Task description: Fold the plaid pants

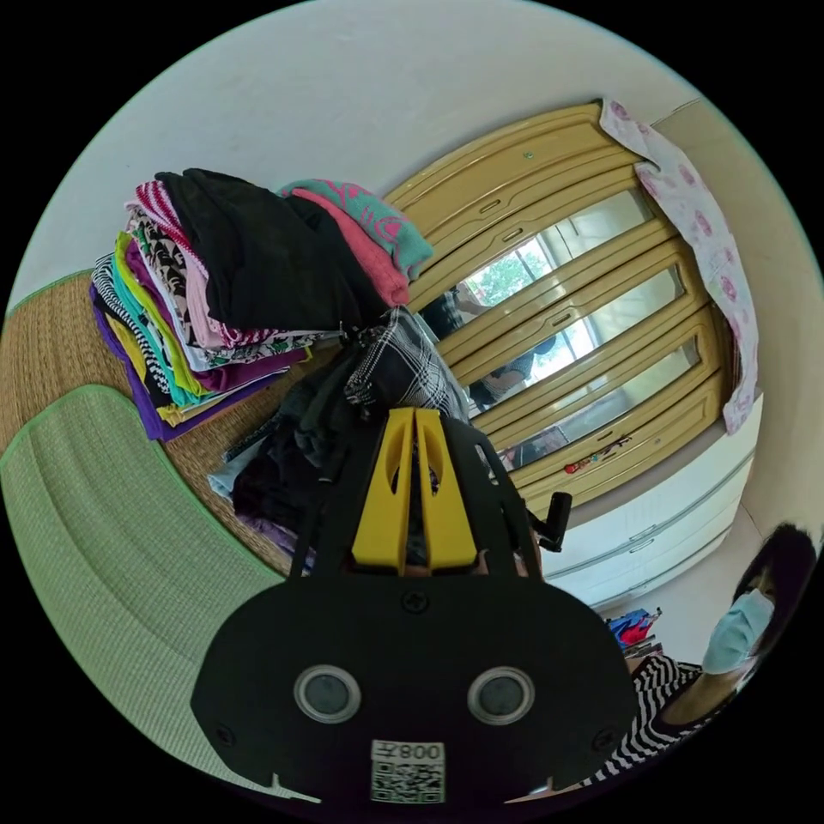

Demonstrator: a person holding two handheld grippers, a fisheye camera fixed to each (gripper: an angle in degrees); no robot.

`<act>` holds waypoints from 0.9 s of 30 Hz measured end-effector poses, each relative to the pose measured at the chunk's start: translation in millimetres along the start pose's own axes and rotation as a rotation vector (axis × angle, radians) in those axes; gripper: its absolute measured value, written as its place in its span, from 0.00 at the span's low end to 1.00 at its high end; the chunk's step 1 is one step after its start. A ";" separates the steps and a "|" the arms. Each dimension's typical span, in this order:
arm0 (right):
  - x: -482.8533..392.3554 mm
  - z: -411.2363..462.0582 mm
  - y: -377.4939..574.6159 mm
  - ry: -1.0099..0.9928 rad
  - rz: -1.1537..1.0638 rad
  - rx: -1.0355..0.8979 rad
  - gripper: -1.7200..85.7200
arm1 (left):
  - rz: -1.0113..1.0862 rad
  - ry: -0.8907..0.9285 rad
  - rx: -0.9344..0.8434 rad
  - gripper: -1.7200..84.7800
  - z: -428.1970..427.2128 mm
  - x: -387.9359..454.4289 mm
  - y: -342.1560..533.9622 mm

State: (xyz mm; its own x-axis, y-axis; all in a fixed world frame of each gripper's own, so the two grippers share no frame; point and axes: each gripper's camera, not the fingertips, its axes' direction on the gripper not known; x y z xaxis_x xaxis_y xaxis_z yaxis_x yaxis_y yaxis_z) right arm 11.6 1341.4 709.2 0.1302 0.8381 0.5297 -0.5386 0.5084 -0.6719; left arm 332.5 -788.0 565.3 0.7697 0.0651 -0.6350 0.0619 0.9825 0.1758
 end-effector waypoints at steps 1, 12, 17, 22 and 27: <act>-0.1 -2.2 3.6 -0.012 -0.004 0.007 0.02 | -0.005 0.050 0.027 0.02 -1.9 -3.0 0.5; -8.8 -21.3 103.2 -0.156 -0.152 0.084 0.02 | -0.010 0.166 0.032 0.02 -2.9 -40.8 7.3; 66.6 -54.3 143.8 -0.021 0.004 0.243 0.05 | 0.009 0.097 0.006 0.02 -34.9 -81.2 47.1; 149.4 -39.4 148.8 0.102 0.140 0.177 0.10 | -0.252 0.041 -0.092 0.02 -51.1 -151.7 117.9; 239.9 -10.2 140.3 -0.024 0.378 0.177 0.11 | -0.424 0.032 -0.081 0.02 -66.7 -190.1 178.5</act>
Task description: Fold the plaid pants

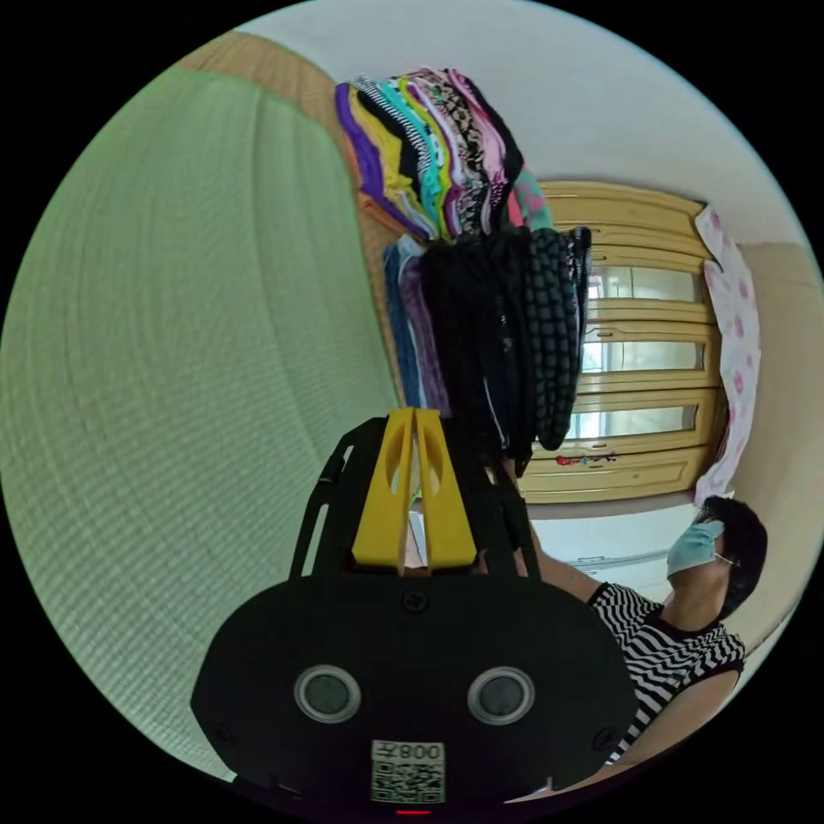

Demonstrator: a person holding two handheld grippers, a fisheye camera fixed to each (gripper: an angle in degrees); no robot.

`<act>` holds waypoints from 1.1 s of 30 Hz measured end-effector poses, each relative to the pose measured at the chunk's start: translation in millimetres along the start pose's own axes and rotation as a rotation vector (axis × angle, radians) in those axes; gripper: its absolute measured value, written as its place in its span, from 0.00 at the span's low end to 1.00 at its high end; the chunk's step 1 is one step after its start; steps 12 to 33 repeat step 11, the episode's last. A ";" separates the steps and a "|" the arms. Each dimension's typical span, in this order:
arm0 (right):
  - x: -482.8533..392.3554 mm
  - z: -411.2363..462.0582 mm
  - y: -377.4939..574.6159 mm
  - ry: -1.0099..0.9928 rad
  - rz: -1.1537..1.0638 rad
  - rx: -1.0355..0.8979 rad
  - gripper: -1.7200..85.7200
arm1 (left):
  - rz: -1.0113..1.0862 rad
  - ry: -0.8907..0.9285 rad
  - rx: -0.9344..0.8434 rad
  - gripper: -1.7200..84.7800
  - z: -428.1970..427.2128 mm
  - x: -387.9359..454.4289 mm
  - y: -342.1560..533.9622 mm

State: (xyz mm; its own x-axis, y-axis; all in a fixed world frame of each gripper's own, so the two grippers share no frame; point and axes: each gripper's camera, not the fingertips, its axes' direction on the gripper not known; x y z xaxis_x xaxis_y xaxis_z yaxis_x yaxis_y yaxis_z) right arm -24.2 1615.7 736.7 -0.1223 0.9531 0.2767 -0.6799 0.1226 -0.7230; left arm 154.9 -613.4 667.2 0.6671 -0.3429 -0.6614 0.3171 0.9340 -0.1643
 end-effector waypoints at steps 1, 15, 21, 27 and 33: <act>8.0 4.0 -3.0 -0.019 0.024 -0.003 0.11 | -0.015 -0.011 -0.019 0.02 -0.5 -8.0 7.3; 80.2 38.1 -25.9 -0.119 0.213 -0.026 0.12 | -0.042 -0.054 -0.107 0.02 -11.4 -59.8 35.9; 80.2 38.1 -25.9 -0.119 0.213 -0.026 0.12 | -0.042 -0.054 -0.107 0.02 -11.4 -59.8 35.9; 80.2 38.1 -25.9 -0.119 0.213 -0.026 0.12 | -0.042 -0.054 -0.107 0.02 -11.4 -59.8 35.9; 80.2 38.1 -25.9 -0.119 0.213 -0.026 0.12 | -0.042 -0.054 -0.107 0.02 -11.4 -59.8 35.9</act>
